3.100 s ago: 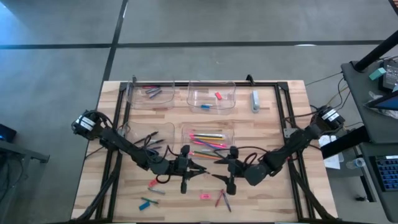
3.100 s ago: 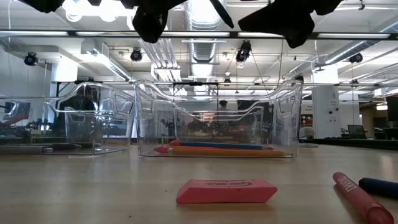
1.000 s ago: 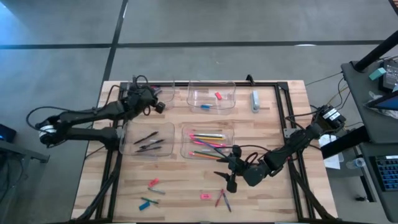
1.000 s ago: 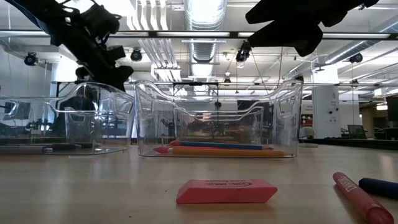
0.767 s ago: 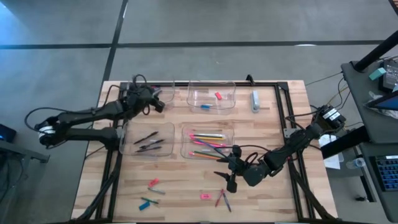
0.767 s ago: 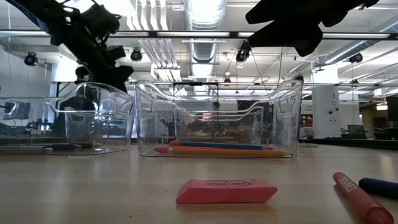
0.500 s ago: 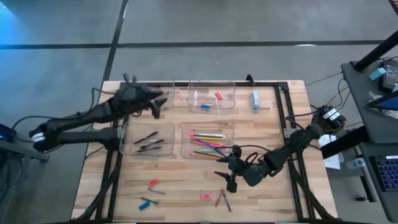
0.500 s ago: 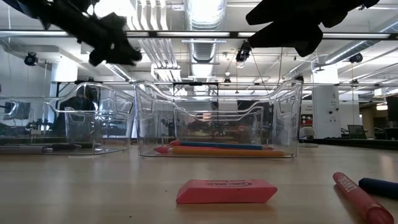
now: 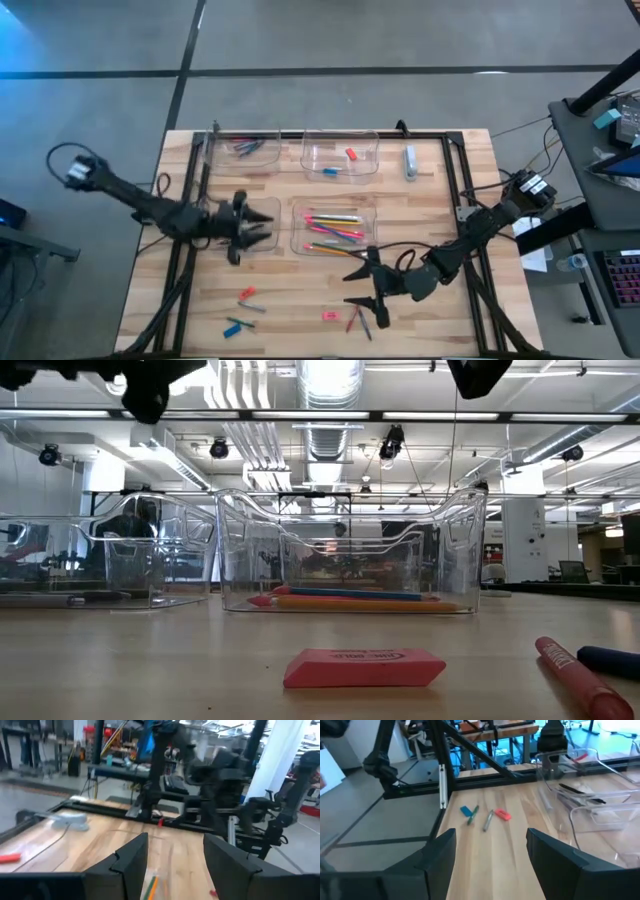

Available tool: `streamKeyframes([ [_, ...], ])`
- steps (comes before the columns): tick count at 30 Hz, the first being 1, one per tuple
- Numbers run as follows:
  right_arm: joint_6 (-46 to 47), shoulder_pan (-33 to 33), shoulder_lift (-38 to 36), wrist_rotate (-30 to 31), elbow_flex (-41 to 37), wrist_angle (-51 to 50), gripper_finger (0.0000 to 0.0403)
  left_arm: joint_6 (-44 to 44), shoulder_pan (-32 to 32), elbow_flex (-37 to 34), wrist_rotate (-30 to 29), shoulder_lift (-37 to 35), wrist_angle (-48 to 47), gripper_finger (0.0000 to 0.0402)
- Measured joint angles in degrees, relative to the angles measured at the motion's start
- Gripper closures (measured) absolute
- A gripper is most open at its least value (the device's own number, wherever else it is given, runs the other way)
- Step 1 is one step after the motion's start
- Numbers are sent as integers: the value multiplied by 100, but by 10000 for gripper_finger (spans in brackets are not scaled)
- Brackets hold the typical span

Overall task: Sort crayons/erasers/pens/pencils in bins
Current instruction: Put the blue crayon into the top left transparent bin

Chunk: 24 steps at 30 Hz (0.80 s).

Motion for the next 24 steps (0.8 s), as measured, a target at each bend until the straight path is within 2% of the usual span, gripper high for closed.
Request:
streamKeyframes([
  [3,154,5,18,10,0,-39,174,328,-805,-1,-877,469,638,226],
  [5,151,13,54,-12,-1,-63,174,487,-1121,22,-1115,843,1055,226],
  [9,-79,42,168,-102,0,-40,174,640,-1331,25,-1133,1596,1786,226],
  [12,-88,41,222,-99,-2,-74,174,665,-1327,172,-1130,1964,1973,226],
  [17,-125,0,231,-58,-2,-64,174,1053,-1327,430,-1124,2278,1968,226],
  [24,22,-12,232,-48,36,-85,174,947,-1324,667,-1070,2361,1974,226],
])
